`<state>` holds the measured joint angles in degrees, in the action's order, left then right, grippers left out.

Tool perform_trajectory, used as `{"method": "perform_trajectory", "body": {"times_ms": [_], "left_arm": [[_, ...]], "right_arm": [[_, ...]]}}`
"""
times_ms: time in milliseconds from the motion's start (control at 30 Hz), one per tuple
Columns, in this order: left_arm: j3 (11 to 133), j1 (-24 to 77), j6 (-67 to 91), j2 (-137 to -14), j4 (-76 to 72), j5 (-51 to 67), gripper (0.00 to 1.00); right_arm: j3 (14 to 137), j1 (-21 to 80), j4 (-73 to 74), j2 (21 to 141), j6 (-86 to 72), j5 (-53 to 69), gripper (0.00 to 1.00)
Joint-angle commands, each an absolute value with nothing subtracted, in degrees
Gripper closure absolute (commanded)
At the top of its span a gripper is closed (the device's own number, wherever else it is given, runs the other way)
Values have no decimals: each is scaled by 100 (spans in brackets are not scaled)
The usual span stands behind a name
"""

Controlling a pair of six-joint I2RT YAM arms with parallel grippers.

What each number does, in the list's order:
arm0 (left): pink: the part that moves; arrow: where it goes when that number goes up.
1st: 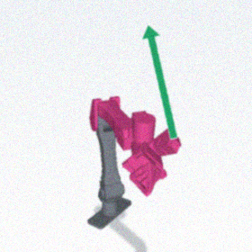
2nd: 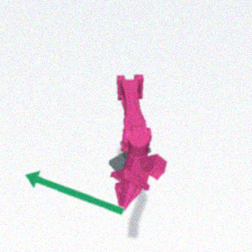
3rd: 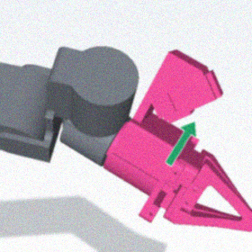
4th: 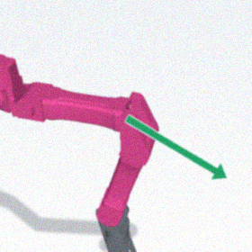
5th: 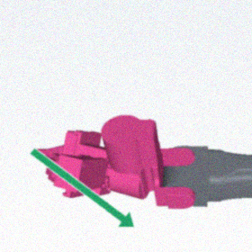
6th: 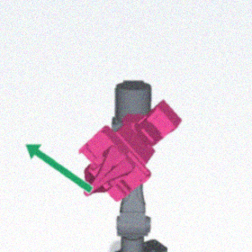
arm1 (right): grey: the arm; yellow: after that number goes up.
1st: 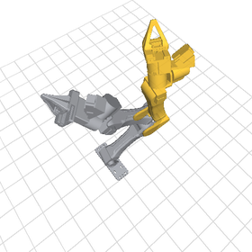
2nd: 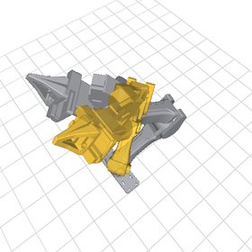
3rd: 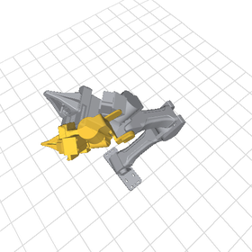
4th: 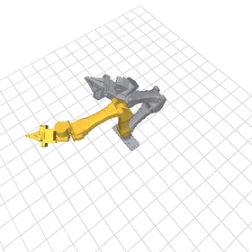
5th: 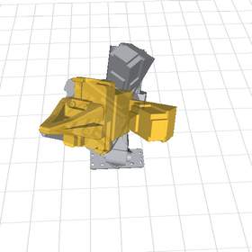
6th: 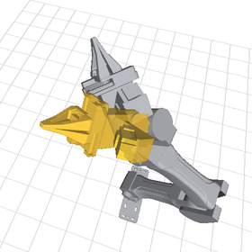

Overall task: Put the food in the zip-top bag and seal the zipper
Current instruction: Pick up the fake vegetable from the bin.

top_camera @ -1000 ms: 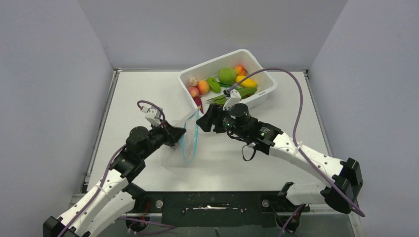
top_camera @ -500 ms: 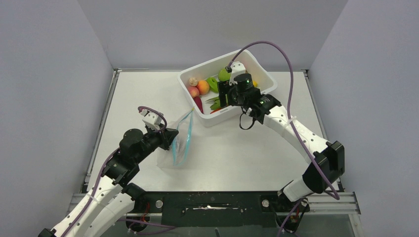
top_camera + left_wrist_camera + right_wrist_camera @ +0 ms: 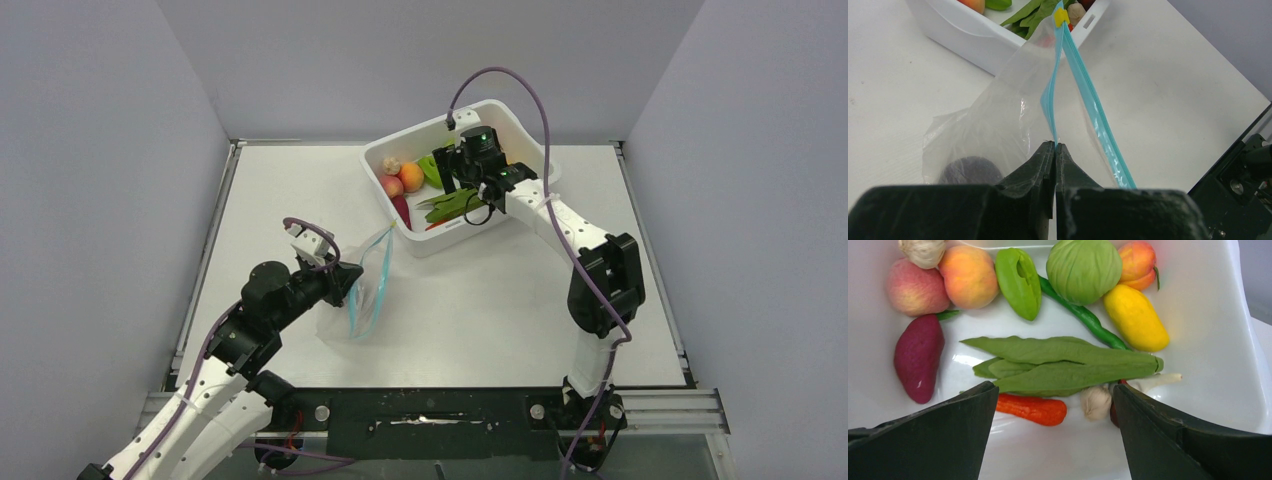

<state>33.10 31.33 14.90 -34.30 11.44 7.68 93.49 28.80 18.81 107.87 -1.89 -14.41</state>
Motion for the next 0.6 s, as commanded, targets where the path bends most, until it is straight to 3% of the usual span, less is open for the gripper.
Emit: {"method": "perform_trajectory", "body": {"times_ms": [0,167,567], "left_arm": [[3338,3111,1335,-3313,981,928,100],[3320,3103,1310,-3278,967,949,100],[3305,3067,1283,-3299,949,993,100]], "right_arm": [[9823,2762,1026,11139,218,-1875,5],[10516,2580,1007,11872,213,-1952,0],[12276,2178,1107,13459,644,-1117,2]]}}
